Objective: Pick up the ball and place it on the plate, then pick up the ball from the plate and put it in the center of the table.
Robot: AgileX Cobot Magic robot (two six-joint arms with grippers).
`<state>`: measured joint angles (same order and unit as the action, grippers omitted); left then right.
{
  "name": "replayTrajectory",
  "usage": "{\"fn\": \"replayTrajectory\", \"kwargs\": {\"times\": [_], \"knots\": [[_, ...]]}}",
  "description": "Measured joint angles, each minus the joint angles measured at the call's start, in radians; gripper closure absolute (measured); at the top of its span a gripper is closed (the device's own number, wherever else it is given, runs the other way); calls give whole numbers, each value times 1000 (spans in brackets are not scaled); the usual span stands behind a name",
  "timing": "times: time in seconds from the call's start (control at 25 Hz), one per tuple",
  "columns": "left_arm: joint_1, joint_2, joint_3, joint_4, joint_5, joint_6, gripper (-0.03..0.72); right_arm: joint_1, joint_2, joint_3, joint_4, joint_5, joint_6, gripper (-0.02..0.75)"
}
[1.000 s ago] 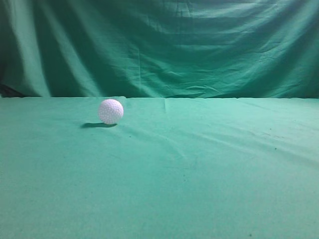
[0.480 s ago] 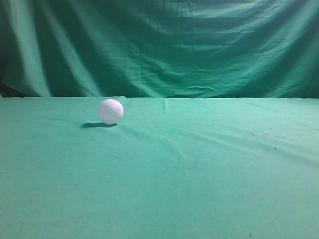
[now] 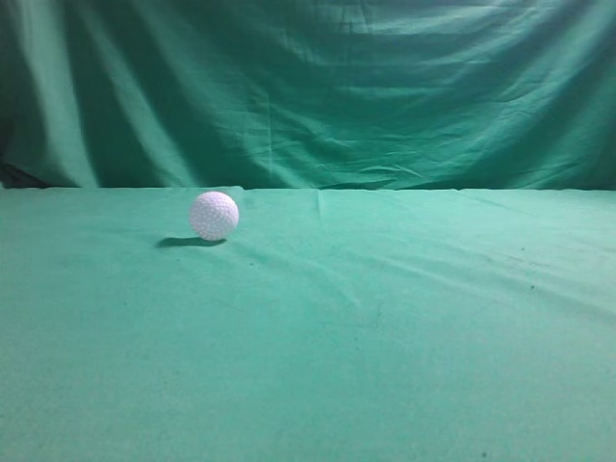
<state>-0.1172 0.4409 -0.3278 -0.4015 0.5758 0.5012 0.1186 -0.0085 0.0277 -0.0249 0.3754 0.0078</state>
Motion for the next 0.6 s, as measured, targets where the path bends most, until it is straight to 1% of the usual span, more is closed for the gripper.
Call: {"fn": "replayTrajectory", "kwargs": {"times": [0.6], "knots": [[0, 0, 0, 0, 0, 0, 688, 0, 0, 0, 2, 0, 0, 687]]}}
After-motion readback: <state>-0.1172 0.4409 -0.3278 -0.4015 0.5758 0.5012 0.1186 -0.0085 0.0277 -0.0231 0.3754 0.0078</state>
